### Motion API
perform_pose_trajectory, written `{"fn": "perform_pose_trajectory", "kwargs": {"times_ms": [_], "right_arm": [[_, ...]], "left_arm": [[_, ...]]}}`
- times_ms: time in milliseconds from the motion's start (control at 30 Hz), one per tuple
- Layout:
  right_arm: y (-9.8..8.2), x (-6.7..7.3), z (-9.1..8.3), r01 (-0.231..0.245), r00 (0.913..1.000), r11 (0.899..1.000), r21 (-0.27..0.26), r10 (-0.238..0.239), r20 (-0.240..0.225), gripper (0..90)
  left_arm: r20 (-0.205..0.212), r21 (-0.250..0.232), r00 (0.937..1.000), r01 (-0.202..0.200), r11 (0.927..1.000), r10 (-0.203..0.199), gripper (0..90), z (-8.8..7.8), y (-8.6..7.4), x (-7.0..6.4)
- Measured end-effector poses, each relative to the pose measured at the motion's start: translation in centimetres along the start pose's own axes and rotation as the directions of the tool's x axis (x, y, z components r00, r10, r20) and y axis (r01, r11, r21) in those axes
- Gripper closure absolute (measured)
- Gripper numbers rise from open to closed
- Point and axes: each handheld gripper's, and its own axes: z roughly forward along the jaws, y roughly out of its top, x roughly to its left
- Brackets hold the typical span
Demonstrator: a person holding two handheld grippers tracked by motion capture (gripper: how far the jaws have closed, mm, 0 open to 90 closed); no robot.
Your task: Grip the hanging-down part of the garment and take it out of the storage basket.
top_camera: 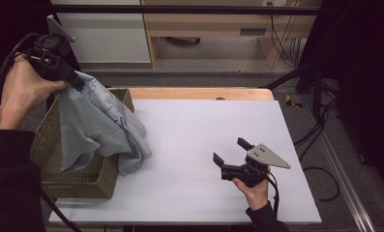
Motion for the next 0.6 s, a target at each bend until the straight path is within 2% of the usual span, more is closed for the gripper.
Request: {"fn": "perform_pose_trajectory", "kwargs": {"times_ms": [167,200,267,567,600], "right_arm": [[-0.7,-0.7,-1.0,0.011,0.9995,1.0,0.005,-0.011,0.029,2.2],[-1.1,-0.9,-1.3,0.015,0.9985,1.0,0.005,-0.015,0.053,2.0],[-1.4,-1.1,-1.7,0.026,0.9971,1.0,0.011,-0.027,0.071,1.8],[-2.1,-1.7,-2.8,0.002,0.996,1.0,0.008,-0.003,0.089,1.3],[-2.2,-1.8,-3.0,0.014,0.9954,1.0,0.006,-0.015,0.094,1.2]], "left_arm": [[0.003,0.008,1.0,0.003,1.0,-0.003,82.7,0.0,0.1,0.0],[0.003,0.008,1.0,0.004,1.0,-0.004,82.7,0.0,0.2,0.0],[0.006,0.007,1.0,0.005,1.0,-0.005,82.7,0.0,0.2,0.0],[0.006,0.009,0.9999,0.011,0.9999,-0.011,82.7,0.0,0.0,0.3],[0.008,0.01,0.9999,0.012,0.9999,-0.012,82.7,0.0,0.0,0.3]]}}
